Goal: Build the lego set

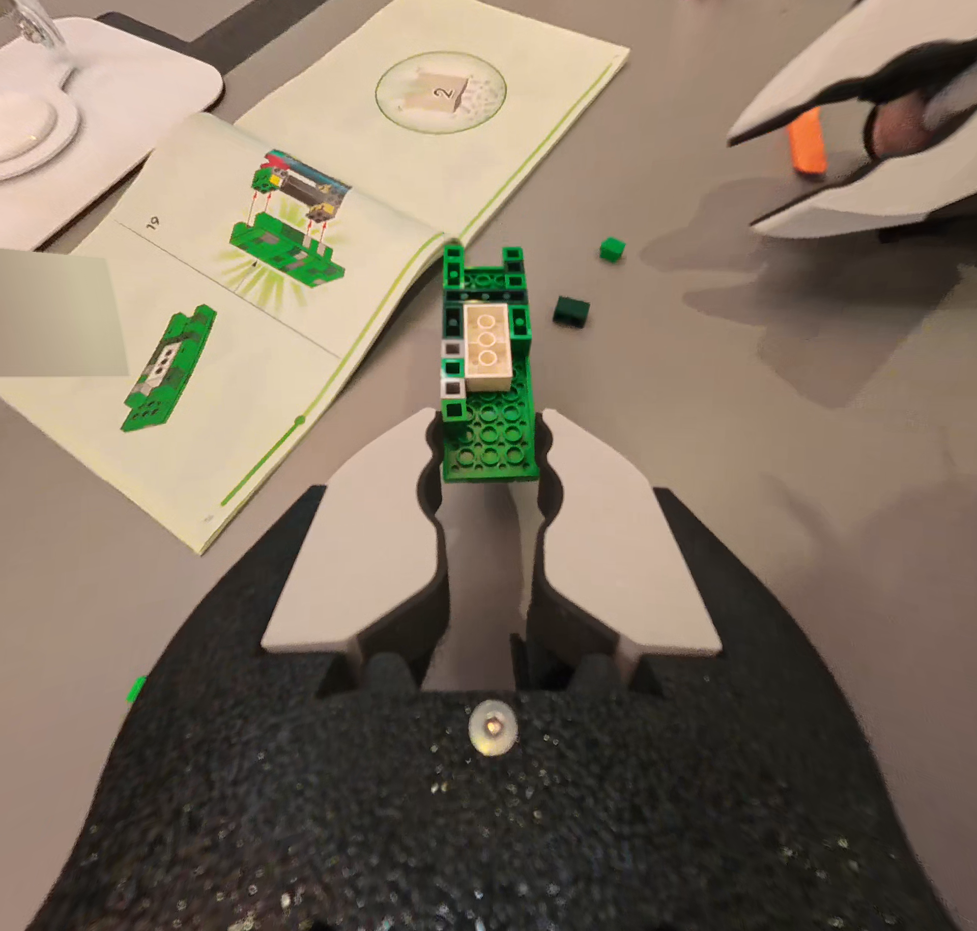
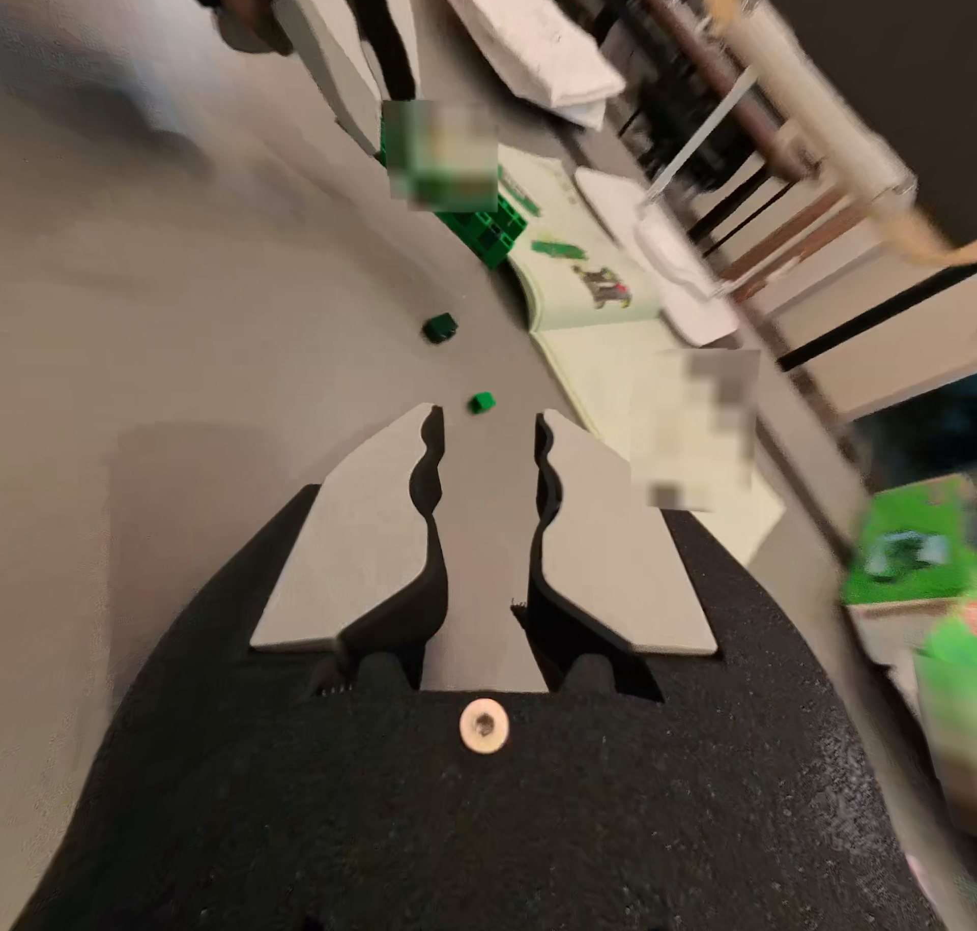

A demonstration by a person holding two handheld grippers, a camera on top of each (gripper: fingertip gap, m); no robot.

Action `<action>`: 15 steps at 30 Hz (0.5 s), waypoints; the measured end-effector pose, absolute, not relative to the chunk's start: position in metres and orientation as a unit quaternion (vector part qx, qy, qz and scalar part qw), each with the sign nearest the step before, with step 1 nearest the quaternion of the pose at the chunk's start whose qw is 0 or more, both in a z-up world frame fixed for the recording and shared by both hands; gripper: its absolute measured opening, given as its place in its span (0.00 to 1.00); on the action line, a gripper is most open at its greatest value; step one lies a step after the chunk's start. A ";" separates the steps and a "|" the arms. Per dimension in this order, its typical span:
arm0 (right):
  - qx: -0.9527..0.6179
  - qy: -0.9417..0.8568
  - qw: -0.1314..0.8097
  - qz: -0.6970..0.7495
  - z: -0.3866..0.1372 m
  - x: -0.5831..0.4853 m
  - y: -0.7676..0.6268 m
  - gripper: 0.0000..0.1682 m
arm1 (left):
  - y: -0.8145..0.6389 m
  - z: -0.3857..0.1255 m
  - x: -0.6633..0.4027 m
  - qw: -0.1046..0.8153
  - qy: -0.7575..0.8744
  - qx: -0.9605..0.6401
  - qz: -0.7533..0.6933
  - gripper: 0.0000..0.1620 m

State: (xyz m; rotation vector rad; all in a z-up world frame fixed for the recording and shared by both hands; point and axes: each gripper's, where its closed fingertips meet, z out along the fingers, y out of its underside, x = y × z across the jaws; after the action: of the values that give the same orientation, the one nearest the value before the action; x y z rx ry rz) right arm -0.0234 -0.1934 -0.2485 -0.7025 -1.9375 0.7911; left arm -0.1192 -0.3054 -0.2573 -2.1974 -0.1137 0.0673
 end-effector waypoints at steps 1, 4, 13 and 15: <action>-0.305 -0.786 0.428 0.325 -0.253 -0.029 -0.196 0.19 | -0.308 -0.259 -0.119 0.451 -0.041 -0.891 0.025 0.20; -0.368 -0.786 0.365 0.338 -0.266 -0.041 -0.203 0.20 | -0.313 -0.265 -0.116 0.447 -0.029 -0.894 0.016 0.20; -0.502 -0.741 0.362 0.260 -0.285 -0.067 -0.194 0.12 | -0.314 -0.260 -0.109 0.491 -0.017 -0.871 0.020 0.20; -0.516 -0.735 0.364 0.248 -0.286 -0.068 -0.192 0.11 | -0.314 -0.261 -0.109 0.492 -0.016 -0.870 0.025 0.20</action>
State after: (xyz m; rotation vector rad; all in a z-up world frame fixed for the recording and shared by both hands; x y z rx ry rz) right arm -0.0680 -0.1917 -0.2858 -1.3269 -1.8912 0.6381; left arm -0.1085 -0.3144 -0.2608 -2.1118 -0.0380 0.0597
